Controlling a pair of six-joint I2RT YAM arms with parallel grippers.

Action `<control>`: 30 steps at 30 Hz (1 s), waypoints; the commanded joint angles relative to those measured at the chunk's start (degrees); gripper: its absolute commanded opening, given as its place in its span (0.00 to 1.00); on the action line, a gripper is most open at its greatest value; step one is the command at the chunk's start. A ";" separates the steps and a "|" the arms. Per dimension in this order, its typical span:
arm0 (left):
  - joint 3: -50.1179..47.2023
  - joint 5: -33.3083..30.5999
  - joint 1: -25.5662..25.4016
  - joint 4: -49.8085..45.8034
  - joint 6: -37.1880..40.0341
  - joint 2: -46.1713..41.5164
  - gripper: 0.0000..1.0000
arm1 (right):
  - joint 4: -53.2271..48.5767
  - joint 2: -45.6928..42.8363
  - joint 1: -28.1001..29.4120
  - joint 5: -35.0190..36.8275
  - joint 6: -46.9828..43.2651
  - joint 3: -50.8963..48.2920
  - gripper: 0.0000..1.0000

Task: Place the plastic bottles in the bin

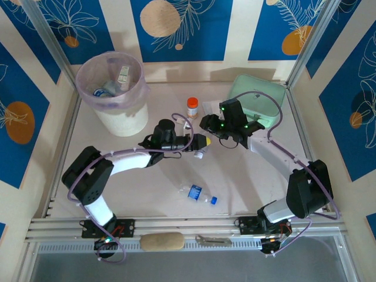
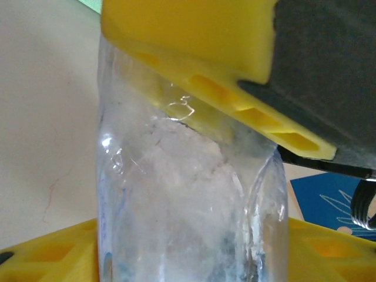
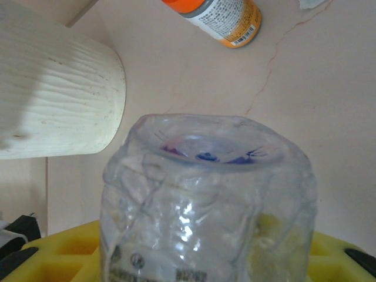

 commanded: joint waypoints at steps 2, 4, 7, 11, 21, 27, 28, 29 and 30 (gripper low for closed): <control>2.24 0.63 -0.71 -1.24 1.89 0.10 0.55 | 1.55 -2.03 -0.40 -1.64 1.01 -0.78 0.49; 2.22 0.37 -0.67 -1.65 2.11 -0.20 0.53 | 1.72 -1.92 -0.40 -1.87 1.15 -0.78 0.49; 1.96 -0.38 -0.68 -2.62 2.79 -0.77 0.50 | 1.90 -1.68 -0.34 -2.25 1.35 -0.62 0.53; 1.60 -1.57 -0.64 -3.89 3.76 -1.30 0.50 | 1.25 -1.78 -0.51 -2.26 1.25 0.09 0.62; -0.15 -3.90 2.30 -8.12 5.54 -2.96 0.46 | -0.64 -7.12 -4.18 -0.69 0.34 0.05 0.81; 4.32 -9.17 5.17 -23.73 17.18 -9.39 0.46 | -0.47 -10.88 -6.44 0.29 0.40 -2.87 0.81; 6.03 -10.49 5.54 -27.21 19.98 -10.44 0.46 | -0.31 -11.26 -6.55 0.29 0.61 -3.44 0.81; 7.67 -11.78 5.93 -30.28 22.64 -11.43 0.46 | -0.03 -11.37 -6.64 0.17 0.72 -3.95 0.81; 9.03 -12.83 6.28 -32.72 24.91 -12.18 0.46 | 0.21 -11.37 -6.72 -0.01 0.76 -4.31 0.81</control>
